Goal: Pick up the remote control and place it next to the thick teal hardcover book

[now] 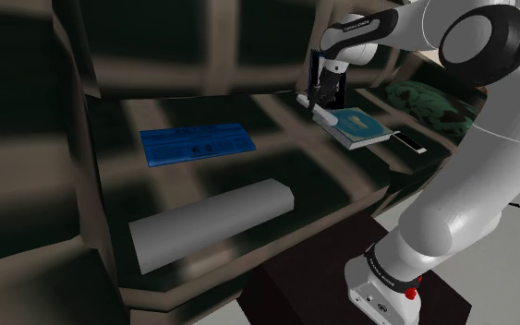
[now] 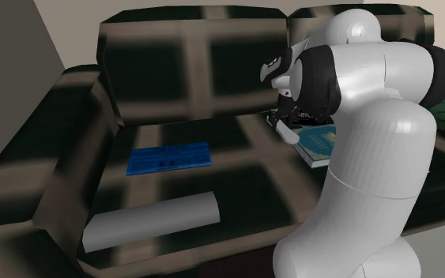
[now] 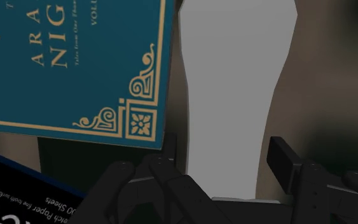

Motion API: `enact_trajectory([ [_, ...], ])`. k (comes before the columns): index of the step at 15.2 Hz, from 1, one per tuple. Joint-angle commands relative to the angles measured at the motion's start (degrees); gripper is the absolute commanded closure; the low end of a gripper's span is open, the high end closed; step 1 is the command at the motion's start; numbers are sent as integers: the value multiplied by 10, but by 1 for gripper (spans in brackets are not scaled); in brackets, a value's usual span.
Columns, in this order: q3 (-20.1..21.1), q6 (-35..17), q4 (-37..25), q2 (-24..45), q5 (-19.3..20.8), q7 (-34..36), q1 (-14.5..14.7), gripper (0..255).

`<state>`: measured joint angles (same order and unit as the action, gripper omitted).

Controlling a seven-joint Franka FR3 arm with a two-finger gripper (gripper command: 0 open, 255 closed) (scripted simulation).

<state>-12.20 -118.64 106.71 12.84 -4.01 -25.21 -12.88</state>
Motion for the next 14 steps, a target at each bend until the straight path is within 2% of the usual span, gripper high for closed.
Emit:
enact_trajectory([
  [1,1,-15,9,5,-2,-1,0,255],
  [8,3,-68,36,33,-10,-7,-2,255],
  [14,3,-68,36,33,-10,-7,-2,255],
])
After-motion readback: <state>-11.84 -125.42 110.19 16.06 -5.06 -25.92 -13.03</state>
